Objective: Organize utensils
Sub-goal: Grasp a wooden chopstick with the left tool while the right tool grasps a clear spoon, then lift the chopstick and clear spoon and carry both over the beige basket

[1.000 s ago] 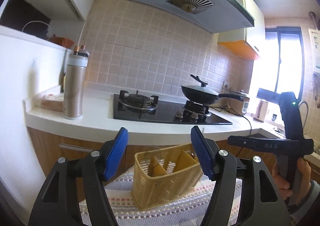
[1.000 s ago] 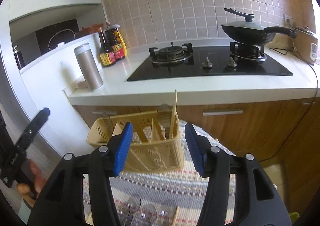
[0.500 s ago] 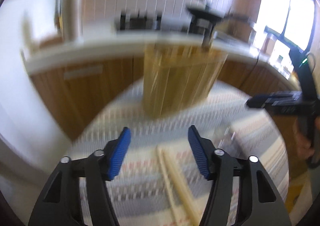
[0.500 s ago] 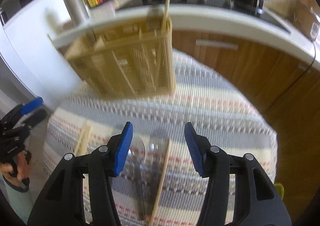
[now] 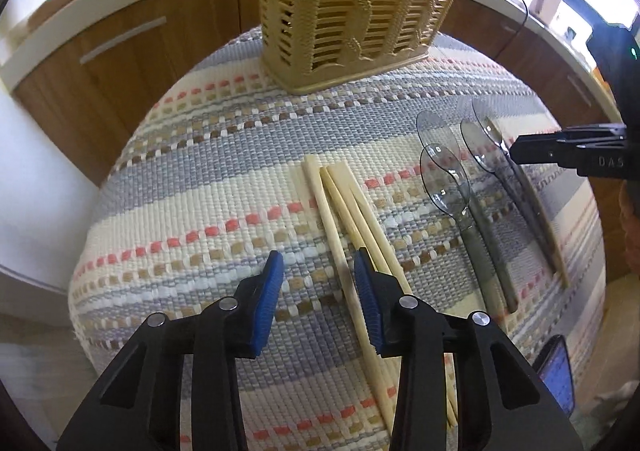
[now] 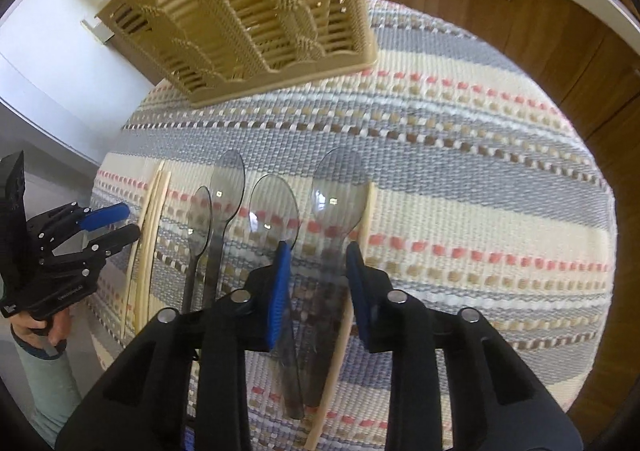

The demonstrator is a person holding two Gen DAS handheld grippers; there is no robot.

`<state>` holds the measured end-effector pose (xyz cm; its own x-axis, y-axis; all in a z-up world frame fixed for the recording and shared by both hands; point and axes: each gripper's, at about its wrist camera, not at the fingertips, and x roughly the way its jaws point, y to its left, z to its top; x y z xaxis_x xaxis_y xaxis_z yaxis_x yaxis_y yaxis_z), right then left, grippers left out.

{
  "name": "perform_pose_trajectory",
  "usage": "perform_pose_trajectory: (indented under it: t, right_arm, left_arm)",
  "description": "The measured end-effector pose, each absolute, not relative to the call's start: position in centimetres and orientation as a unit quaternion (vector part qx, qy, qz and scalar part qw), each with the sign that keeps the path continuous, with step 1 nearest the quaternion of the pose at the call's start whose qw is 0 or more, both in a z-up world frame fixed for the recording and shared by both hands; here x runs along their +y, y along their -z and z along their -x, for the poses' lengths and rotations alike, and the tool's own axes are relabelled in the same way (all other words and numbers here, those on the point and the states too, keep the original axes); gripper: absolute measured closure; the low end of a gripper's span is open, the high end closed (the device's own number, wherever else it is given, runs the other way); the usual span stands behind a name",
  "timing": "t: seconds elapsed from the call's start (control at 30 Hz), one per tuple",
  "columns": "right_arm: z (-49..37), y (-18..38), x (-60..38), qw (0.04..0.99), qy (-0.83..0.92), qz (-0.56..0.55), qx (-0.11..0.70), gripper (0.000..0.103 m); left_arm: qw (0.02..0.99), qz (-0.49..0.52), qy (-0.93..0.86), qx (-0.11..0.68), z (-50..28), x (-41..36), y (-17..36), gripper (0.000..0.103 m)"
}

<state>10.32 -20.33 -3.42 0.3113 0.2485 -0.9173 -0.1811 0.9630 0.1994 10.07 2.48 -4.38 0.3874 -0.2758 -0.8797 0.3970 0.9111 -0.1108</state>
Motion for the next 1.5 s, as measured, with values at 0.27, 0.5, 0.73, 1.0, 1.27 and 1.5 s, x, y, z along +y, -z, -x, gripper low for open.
perform_pose_trajectory:
  t: [0.27, 0.5, 0.73, 1.0, 1.27, 1.5]
  right_arm:
    - [-11.0, 4.6, -19.7, 0.805, -0.125, -0.017, 0.58, 0.083]
    - [-10.5, 5.8, -18.5, 0.799, -0.12, 0.004, 0.589, 0.085]
    - [-11.7, 6.1, -16.5, 0.783, -0.109, 0.046, 0.611, 0.085]
    - [-12.7, 6.5, -14.9, 0.782, -0.098, 0.059, 0.613, 0.092]
    - [-11.7, 5.1, -15.1, 0.802, -0.128, 0.054, 0.581, 0.093]
    - [-10.7, 1.5, -15.9, 0.83, -0.157, 0.039, 0.534, 0.093]
  left_arm:
    - [0.825, -0.073, 0.206, 0.521, -10.4, 2.1, 4.4, 0.07]
    - [0.818, -0.106, 0.192, 0.532, -11.6, -0.5, 4.7, 0.075]
    - [0.805, -0.114, 0.187, 0.552, -12.9, -1.9, 5.0, 0.078]
    - [0.812, -0.148, 0.143, 0.546, -13.2, -3.8, 5.1, 0.099]
    - [0.854, -0.093, 0.147, 0.491, -11.8, -3.0, 3.2, 0.099]
    - [0.895, -0.042, 0.165, 0.412, -9.9, -1.7, -2.7, 0.099]
